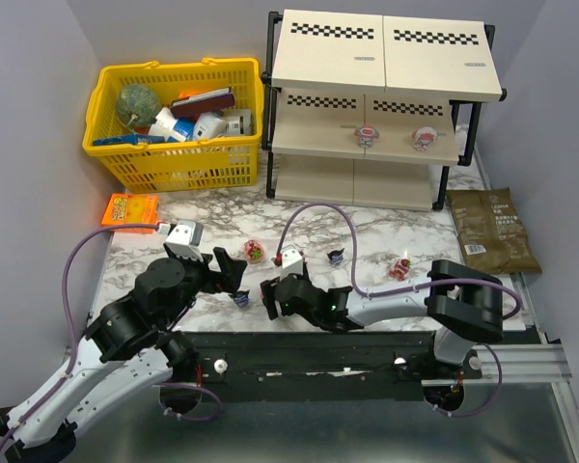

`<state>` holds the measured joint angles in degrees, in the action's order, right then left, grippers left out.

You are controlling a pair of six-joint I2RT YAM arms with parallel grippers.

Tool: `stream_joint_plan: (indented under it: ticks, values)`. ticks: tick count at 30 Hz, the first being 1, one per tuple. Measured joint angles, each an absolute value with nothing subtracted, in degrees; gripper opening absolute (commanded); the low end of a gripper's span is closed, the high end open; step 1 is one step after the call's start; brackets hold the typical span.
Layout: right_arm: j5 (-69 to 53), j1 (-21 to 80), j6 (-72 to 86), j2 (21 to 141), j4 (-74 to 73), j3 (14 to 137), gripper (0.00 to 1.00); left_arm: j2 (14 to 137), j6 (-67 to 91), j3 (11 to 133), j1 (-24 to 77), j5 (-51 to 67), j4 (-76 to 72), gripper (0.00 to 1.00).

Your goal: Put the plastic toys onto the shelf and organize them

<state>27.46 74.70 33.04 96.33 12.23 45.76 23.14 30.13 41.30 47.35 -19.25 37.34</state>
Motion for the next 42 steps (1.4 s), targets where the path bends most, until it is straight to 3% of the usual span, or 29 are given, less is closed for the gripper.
stream_joint_plan:
  ticks: [8,17,20,24,30,42]
  values:
    - [28.99,74.7,32.99,100.38,10.37,50.04,0.92,23.0,30.13,41.28,47.35,-19.25,37.34,0.99]
    - [31.77,74.7,35.07,104.88,7.11,53.67,0.92,23.0,30.13,41.19,47.35,-19.25,37.34,0.99]
    - [32.56,74.61,36.03,105.34,6.9,54.24,0.88,23.0,30.13,41.1,47.35,-19.25,37.34,0.99]
    - [33.45,74.52,36.67,105.75,6.79,54.48,0.69,23.0,30.13,41.06,47.35,-19.22,37.34,0.99]
    - [33.8,74.39,37.56,106.02,6.74,54.78,0.56,23.0,30.13,41.06,47.35,-19.22,37.34,0.99]
    - [32.34,74.22,37.98,96.4,5.21,49.41,0.52,23.0,30.13,41.04,47.35,-19.22,37.34,0.99]
